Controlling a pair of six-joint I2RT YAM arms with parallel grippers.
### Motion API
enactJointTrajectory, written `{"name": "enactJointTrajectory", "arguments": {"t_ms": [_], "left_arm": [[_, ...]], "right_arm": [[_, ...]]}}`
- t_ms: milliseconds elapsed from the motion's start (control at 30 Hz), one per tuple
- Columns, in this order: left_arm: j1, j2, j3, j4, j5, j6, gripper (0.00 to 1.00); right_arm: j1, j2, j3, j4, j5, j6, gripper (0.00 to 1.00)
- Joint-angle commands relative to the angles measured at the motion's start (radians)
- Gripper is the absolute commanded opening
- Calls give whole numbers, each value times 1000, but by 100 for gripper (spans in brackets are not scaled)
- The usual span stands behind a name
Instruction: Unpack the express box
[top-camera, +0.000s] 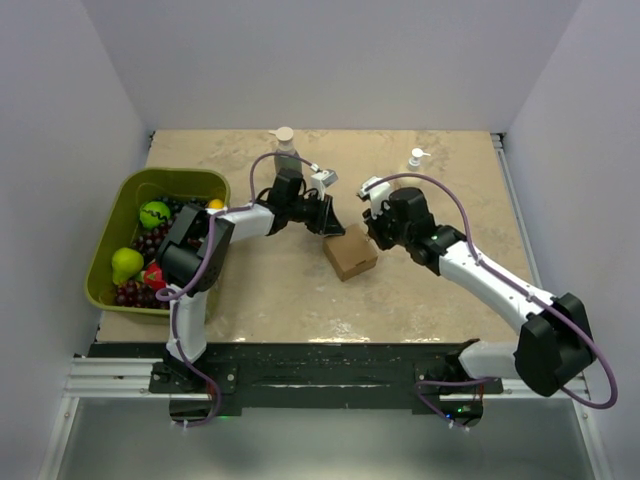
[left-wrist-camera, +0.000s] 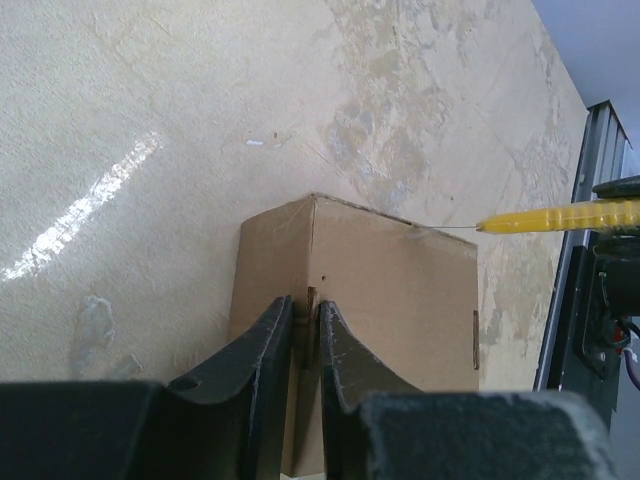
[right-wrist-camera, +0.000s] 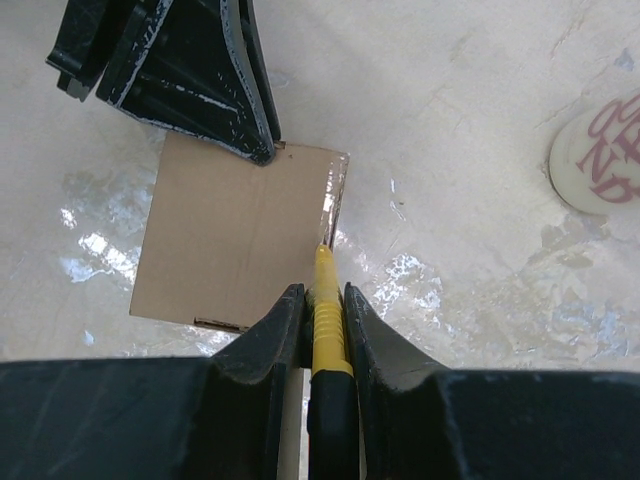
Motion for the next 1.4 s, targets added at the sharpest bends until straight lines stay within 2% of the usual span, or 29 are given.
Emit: {"name": "enactJointTrajectory", "arguments": {"t_ms": [0, 200, 533, 767, 967, 1000, 1100, 1200, 1267, 1367], "left_arm": [[-3, 60, -9, -57, -130, 16, 0], [-3, 55, -17, -60, -188, -12, 0], [1, -31, -26, -41, -213, -66, 0], [32, -140, -102, -81, -190, -46, 0], [78, -209, -179, -120, -226, -17, 0], [83, -227, -184, -129, -231, -8, 22], [112, -259, -211, -83, -193, -15, 65], [118, -255, -234, 12, -72, -79, 75], [116, -230, -234, 76, -11, -132, 76], [110, -183, -202, 80, -4, -155, 77]], "right_arm": [[10, -35, -26, -111, -44, 32, 0], [10, -45, -23, -166, -57, 42, 0], [10, 40, 47, -99, -13, 3, 0], [10, 193, 182, -56, -40, -56, 0], [13, 297, 251, 24, -100, -90, 0], [18, 308, 262, 26, -123, -97, 0], [21, 340, 299, 15, -143, -119, 0], [24, 336, 290, 21, -165, -142, 0], [24, 331, 284, 21, -172, -157, 0], [24, 331, 282, 21, -171, -186, 0]]}}
